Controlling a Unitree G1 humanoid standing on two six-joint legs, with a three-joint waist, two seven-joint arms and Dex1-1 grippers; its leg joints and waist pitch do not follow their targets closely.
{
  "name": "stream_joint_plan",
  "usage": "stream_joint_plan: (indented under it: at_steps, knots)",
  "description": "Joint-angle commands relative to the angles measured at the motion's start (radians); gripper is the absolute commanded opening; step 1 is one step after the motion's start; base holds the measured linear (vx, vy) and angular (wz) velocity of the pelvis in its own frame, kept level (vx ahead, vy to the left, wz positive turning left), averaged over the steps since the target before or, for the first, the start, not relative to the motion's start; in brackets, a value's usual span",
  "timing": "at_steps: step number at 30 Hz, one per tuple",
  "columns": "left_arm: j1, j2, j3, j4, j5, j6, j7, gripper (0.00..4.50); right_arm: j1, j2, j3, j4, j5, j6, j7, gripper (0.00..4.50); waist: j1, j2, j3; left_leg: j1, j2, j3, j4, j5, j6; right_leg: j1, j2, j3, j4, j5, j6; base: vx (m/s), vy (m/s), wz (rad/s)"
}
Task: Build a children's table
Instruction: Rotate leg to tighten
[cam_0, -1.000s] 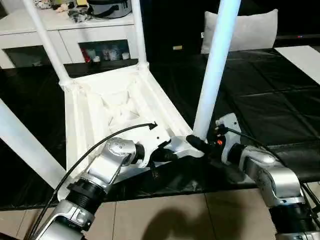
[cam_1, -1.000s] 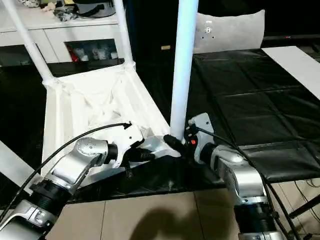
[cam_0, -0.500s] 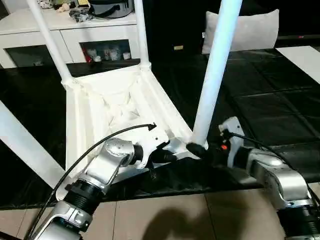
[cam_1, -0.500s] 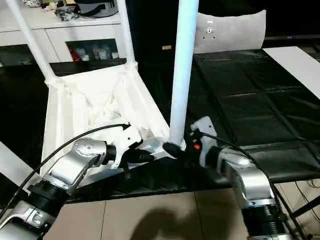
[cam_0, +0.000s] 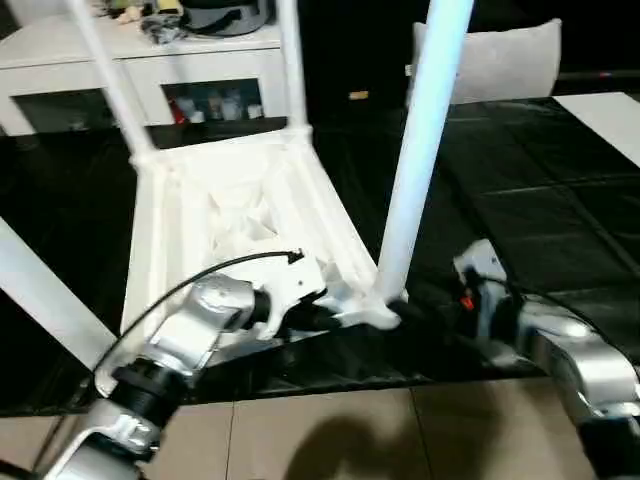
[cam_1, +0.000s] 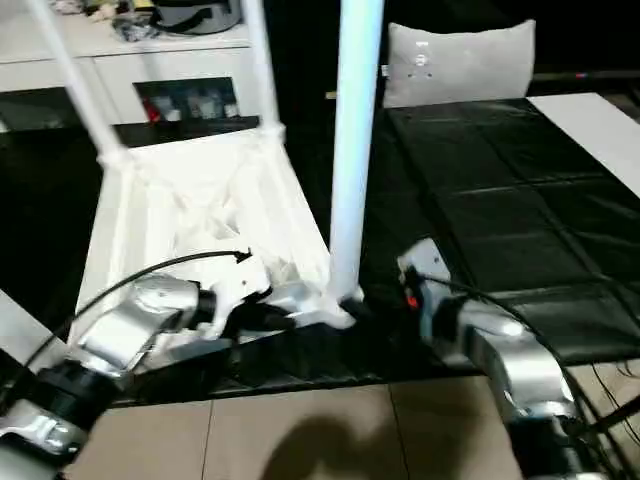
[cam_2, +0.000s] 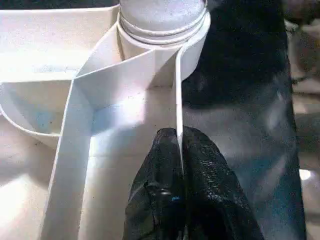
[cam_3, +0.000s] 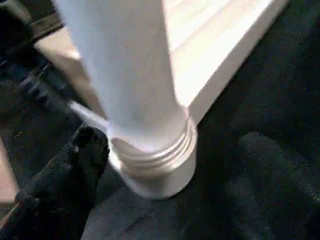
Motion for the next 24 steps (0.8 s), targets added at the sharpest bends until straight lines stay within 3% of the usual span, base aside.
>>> stream_joint_plan:
  at_steps: [1,2,5,6,10,13,18,20,21,24]
  knots:
    - [-0.003,0.016,-0.030,-0.020,0.008,-0.025,-0.054,0.00,0.000,-0.013,0.017,-0.031,0.021,-0.022,0.044,4.46,0.003,-0.015,-0.055,-0.010,0.017,0.004,-0.067,-0.167,0.081,0.061,-0.054,0.046,-0.074,-0.350,-0.132,0.000,0.000,0.00]
    - [-0.002,0.028,-0.040,-0.027,0.005,-0.030,-0.082,0.00,0.001,-0.020,0.025,-0.037,0.028,-0.029,0.073,4.18,0.005,-0.014,-0.055,-0.010,0.018,0.004,-0.067,-0.171,0.081,0.061,-0.055,0.046,-0.074,-0.359,-0.132,0.000,0.000,0.00]
    - [-0.003,0.055,-0.067,-0.033,0.006,-0.041,-0.135,0.00,-0.001,-0.030,0.049,-0.053,0.051,-0.030,0.146,4.05,0.014,-0.016,-0.056,-0.009,0.021,0.004,-0.066,-0.161,0.088,0.060,-0.055,0.049,-0.071,-0.344,-0.138,0.000,0.000,0.00]
    - [-0.003,0.055,-0.067,-0.033,0.006,-0.041,-0.136,0.00,-0.001,-0.030,0.050,-0.053,0.051,-0.030,0.147,3.75,0.015,-0.015,-0.056,-0.009,0.021,0.004,-0.066,-0.161,0.088,0.060,-0.055,0.049,-0.070,-0.343,-0.141,0.000,0.000,0.00]
    - [-0.005,0.056,-0.069,-0.029,0.005,-0.046,-0.139,0.00,-0.010,-0.030,0.072,-0.051,0.049,-0.027,0.172,3.57,0.023,-0.014,-0.056,-0.008,0.024,0.004,-0.067,-0.161,0.077,0.059,-0.056,0.050,-0.067,-0.332,-0.150,0.000,0.000,0.00]
    - [-0.007,0.054,-0.069,-0.027,0.005,-0.046,-0.140,0.00,-0.019,-0.028,0.077,-0.043,0.055,-0.023,0.187,3.19,0.025,-0.014,-0.056,-0.008,0.021,0.004,-0.067,-0.167,0.071,0.060,-0.057,0.050,-0.069,-0.343,-0.145,0.000,0.000,0.00]
    - [-0.008,0.051,-0.068,-0.024,0.002,-0.049,-0.144,0.00,-0.031,-0.030,0.081,-0.032,0.065,-0.017,0.209,2.79,0.027,-0.015,-0.058,-0.008,0.021,0.004,-0.065,-0.149,0.075,0.060,-0.056,0.050,-0.067,-0.329,-0.144,0.000,0.000,0.00]
    - [-0.007,0.047,-0.064,-0.020,0.001,-0.052,-0.138,0.00,-0.033,-0.033,0.082,-0.030,0.067,-0.014,0.216,2.70,0.028,-0.020,-0.059,-0.007,0.022,0.005,-0.065,-0.139,0.077,0.060,-0.056,0.051,-0.066,-0.317,-0.149,0.000,0.000,0.00]
    - [-0.007,0.044,-0.060,-0.016,0.000,-0.054,-0.131,0.00,-0.033,-0.036,0.083,-0.029,0.069,-0.012,0.220,2.44,0.031,-0.017,-0.059,-0.007,0.022,0.006,-0.064,-0.138,0.079,0.059,-0.056,0.051,-0.065,-0.317,-0.151,0.000,0.000,0.00]
    - [-0.005,0.038,-0.057,-0.013,-0.001,-0.055,-0.121,0.00,-0.031,-0.034,0.083,-0.028,0.066,-0.012,0.216,2.36,0.037,-0.017,-0.059,-0.005,0.022,0.007,-0.063,-0.141,0.077,0.058,-0.057,0.052,-0.067,-0.334,-0.148,0.000,0.000,0.00]
